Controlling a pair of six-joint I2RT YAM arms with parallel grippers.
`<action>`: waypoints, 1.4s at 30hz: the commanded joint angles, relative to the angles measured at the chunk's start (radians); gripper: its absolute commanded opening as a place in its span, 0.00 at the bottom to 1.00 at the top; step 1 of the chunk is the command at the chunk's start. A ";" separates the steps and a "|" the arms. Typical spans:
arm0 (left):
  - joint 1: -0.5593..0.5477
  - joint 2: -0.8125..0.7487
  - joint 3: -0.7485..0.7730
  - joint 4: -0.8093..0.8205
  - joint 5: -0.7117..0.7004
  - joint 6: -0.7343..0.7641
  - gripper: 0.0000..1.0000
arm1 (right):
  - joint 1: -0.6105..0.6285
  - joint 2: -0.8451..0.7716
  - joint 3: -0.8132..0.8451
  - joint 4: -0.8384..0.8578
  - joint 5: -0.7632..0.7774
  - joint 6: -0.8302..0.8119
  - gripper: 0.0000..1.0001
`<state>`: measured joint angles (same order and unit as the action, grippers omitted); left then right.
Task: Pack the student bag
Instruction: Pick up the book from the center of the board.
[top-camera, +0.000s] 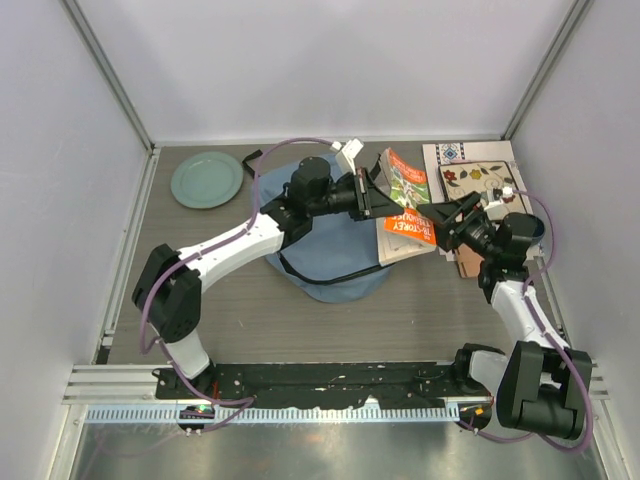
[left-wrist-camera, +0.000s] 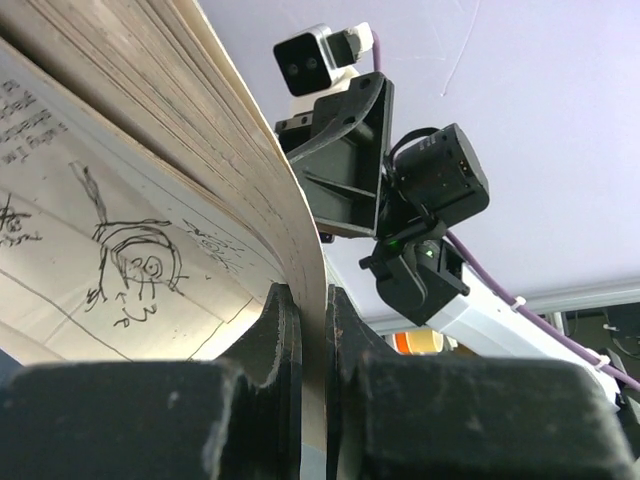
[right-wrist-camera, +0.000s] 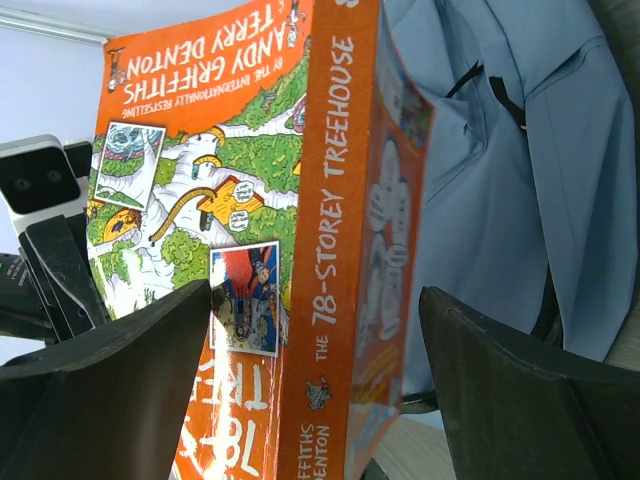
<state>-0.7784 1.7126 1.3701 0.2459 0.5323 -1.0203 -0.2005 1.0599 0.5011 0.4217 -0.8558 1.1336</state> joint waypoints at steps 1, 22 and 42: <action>-0.001 -0.016 -0.008 0.228 0.049 -0.061 0.00 | 0.026 0.028 -0.033 0.107 -0.025 0.023 0.90; 0.001 0.033 -0.249 0.161 -0.011 -0.107 0.01 | 0.108 0.184 -0.136 0.209 -0.006 0.002 0.85; 0.002 -0.105 -0.232 -0.201 -0.250 0.132 0.86 | 0.119 0.126 -0.128 0.380 -0.015 0.100 0.01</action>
<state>-0.7750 1.7226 1.0954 0.1268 0.3878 -0.9890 -0.0891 1.2606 0.3492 0.6193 -0.8021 1.1778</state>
